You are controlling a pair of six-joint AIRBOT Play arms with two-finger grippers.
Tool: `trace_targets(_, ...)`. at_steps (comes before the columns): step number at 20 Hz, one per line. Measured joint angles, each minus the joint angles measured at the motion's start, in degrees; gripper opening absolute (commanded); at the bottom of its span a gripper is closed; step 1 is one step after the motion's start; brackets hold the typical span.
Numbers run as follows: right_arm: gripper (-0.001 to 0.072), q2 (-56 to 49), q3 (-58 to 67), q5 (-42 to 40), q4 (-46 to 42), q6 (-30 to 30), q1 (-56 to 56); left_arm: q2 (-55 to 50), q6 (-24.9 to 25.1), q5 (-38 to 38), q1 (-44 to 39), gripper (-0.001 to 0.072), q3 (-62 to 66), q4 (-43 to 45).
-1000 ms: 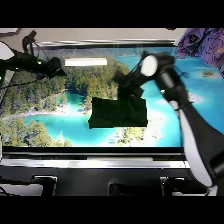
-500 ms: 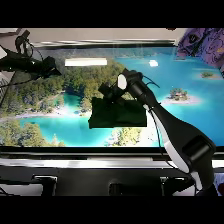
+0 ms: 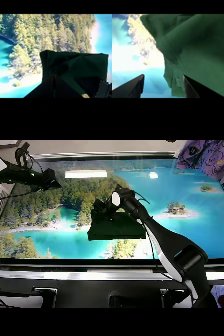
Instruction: Fold the clothes and pants, and hang the long-sleeved shirts on hangers.
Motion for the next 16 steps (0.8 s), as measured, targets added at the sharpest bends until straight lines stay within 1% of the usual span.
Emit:
trace_targets(1, 0.0578, 0.90, 0.00, 0.55, 0.04, -1.42, -0.42, 0.00, 0.00, 0.00, 0.00, 0.0018, 0.00, 0.02)
trace_targets(2, 0.0612, 2.10, 0.00, 1.31, 0.00, -2.99, -1.29, 0.00, 0.00, 0.00, 0.00, 0.0017, 0.00, 0.02)
trace_targets(4, 0.0618, 5.03, 0.00, 3.32, -0.39, -6.82, -4.76, 0.00, 0.00, 0.00, 0.02, 0.0017, 0.00, 0.02)
trace_targets(6, 0.0631, 8.24, 0.00, 6.45, 0.33, -12.76, -10.78, 0.00, 0.00, 0.00, 0.02, 0.0017, 0.00, 0.02)
trace_targets(8, 0.0631, 10.91, 0.00, 10.47, 2.84, -20.15, -18.80, 0.00, 0.00, 0.00, 0.04, 0.0018, 0.00, 0.02)
trace_targets(11, 0.0630, 12.74, -1.42, 16.48, 9.44, -32.09, -32.59, 0.00, 0.33, 0.00, 0.04, 0.0018, 0.00, 0.02)
trace_targets(13, 0.0629, 13.07, -5.16, 19.63, 15.69, -39.67, -41.72, 0.02, 0.61, 0.00, 0.04, 0.0018, 0.00, 0.02)
trace_targets(16, 0.0628, 12.52, -13.53, 21.11, 23.63, -48.89, -50.66, 0.02, 0.74, -0.02, 0.04, 0.0018, 0.00, 0.00)
